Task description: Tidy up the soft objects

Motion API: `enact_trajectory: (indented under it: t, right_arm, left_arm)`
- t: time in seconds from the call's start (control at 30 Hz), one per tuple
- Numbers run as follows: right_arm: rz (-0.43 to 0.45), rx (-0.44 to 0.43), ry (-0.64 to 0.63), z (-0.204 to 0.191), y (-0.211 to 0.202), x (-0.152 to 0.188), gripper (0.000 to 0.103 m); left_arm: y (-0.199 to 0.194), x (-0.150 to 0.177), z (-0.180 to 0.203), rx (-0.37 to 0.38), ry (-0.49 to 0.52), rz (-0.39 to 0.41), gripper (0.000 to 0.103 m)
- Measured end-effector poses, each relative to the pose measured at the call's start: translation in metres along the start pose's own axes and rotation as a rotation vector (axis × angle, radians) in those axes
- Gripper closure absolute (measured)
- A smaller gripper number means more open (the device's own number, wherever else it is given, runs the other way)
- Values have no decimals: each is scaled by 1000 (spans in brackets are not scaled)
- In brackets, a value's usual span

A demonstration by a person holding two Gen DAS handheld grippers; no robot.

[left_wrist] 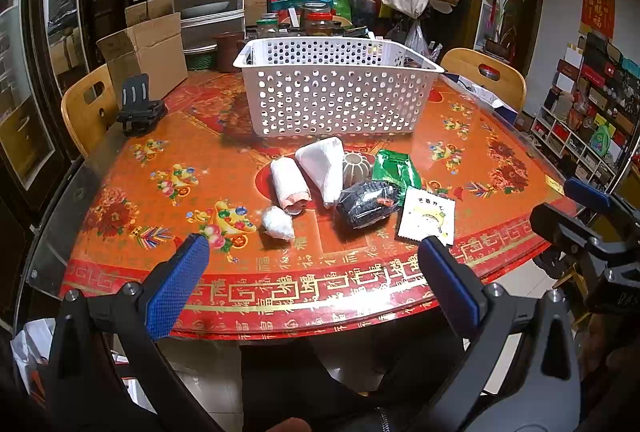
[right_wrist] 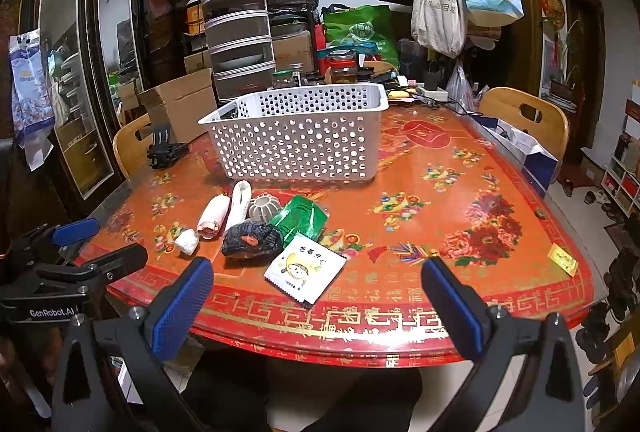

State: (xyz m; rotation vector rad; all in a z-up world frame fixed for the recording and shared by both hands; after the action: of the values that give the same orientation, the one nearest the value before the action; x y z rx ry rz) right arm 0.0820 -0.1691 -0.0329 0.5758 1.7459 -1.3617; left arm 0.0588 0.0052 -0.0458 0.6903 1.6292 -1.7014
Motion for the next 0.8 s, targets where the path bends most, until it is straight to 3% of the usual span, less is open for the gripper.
enact_trajectory:
  t: [0.8]
  right_arm:
    - [1,-13,0,-4,1,2,0]
  left_arm:
    - [0,0,-1,2,-2,0,0]
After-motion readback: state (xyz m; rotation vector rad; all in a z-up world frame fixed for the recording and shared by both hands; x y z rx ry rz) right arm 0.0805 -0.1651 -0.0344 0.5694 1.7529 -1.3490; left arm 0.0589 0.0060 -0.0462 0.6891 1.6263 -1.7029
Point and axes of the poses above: each gripper's, at about its wrist camera, not at the fingertips, and y roughly the way its jaws point, z to its right, x to its underside, the point moved 8 cm from there along y, roughly the way its jaws point, and after that the axes turned 3 degrees about -y, right-handed, at the moved point
